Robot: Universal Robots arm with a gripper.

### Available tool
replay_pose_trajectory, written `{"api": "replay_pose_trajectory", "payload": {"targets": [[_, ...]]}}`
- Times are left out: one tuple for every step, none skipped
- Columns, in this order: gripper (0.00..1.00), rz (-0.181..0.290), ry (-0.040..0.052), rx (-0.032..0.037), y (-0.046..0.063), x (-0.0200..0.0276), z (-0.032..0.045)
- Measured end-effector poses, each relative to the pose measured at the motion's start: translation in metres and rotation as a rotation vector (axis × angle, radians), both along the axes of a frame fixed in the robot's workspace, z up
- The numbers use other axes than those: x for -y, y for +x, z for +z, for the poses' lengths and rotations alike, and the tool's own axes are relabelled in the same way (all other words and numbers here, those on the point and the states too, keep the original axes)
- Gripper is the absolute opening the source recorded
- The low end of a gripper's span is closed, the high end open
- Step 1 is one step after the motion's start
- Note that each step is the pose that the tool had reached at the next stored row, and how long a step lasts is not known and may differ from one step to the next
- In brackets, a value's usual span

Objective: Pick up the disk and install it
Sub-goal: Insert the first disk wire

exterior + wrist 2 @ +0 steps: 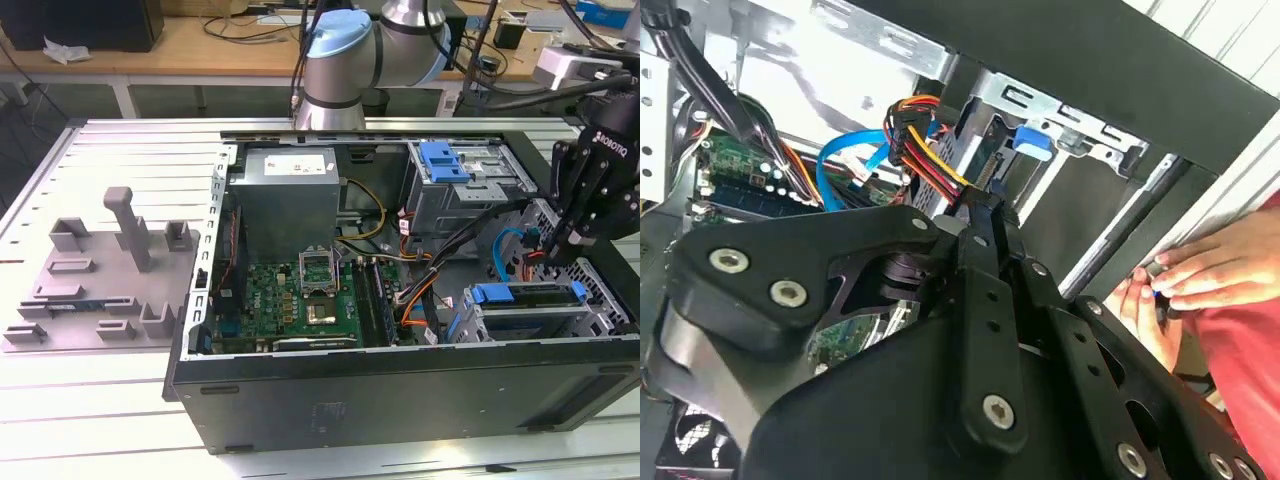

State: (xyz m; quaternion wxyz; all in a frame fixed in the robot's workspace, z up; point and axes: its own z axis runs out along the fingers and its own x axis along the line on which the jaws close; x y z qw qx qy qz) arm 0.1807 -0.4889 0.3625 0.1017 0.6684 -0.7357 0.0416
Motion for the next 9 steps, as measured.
{"api": "replay_pose_trajectory", "payload": {"targets": [[0.16,0.010,0.0139,0.0079,-0.0021,0.0000,0.0000],[0.16,0.014,0.0199,0.0121,-0.0030,0.0000,-0.0002],[0.16,0.016,0.0219,0.0136,-0.0034,0.0001,-0.0001],[0.16,0.018,0.0242,0.0153,-0.0039,0.0001,-0.0001],[0.16,0.025,0.0307,0.0206,-0.0053,0.0005,0.0000],[0.16,0.030,0.0340,0.0242,-0.0065,0.0011,0.0000],[0.16,0.033,0.0365,0.0274,-0.0076,0.0019,0.0000],[0.16,0.036,0.0385,0.0306,-0.0085,0.0030,0.0000],[0.16,0.038,0.0398,0.0324,-0.0090,0.0036,0.0000]]}}
